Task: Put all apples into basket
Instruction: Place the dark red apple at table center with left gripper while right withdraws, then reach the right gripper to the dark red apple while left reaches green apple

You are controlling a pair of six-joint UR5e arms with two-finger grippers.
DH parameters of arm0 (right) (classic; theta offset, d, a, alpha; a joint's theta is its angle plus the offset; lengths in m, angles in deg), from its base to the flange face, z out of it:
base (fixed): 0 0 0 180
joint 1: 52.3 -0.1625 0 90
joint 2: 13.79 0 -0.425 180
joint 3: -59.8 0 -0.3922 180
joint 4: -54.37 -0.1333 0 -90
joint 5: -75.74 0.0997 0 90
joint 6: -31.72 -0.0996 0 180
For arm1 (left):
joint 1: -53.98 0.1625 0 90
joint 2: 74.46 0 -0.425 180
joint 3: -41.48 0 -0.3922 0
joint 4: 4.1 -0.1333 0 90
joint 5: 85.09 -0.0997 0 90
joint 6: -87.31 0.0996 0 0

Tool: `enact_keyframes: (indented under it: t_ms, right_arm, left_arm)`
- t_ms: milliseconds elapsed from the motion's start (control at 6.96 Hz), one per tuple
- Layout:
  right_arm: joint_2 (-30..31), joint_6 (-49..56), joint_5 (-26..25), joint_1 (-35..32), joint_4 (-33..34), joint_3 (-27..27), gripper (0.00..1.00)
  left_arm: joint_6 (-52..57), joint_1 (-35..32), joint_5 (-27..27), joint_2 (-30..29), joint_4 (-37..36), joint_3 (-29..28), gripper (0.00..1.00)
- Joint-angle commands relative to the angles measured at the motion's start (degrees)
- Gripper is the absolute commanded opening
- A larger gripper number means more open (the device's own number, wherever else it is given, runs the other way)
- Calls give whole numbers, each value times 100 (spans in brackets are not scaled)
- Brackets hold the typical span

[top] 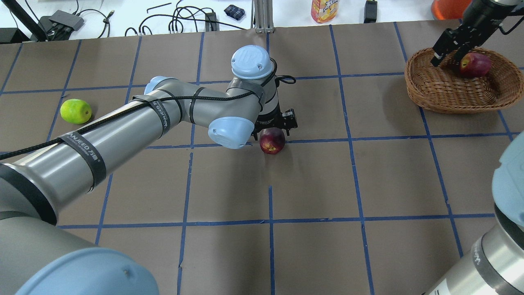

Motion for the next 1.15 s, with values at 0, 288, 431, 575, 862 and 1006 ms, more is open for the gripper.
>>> enact_keyframes:
  t_ms: [0,288,431,575,862,1006]
  right_arm:
    - [56,-200,-274,-501,14,-14,100]
    - [118,-1118,-275,-1097,31,30,100]
    - [74,-1759,-257,-1405,118,30,100]
    - [39,-2253,-283,-1843,328,39,100]
    - [30,-3152,-388,-2705,383,48,100]
    - [-66,-3189,-389,-2996,374,56,100]
  left_arm:
    - [420,611,-150,475,1025,-113,100]
    - [2171,1769,-1070,923,2031,-44,100]
    - [3174,2471,-1284,960,2034,-43,100]
    - [3619,3131,-1347,882,1999,-148,100]
    - [5365,4162,-1602,444,1431,-463,100]
    - [6112,4461,-1550,146,1314,-700,100]
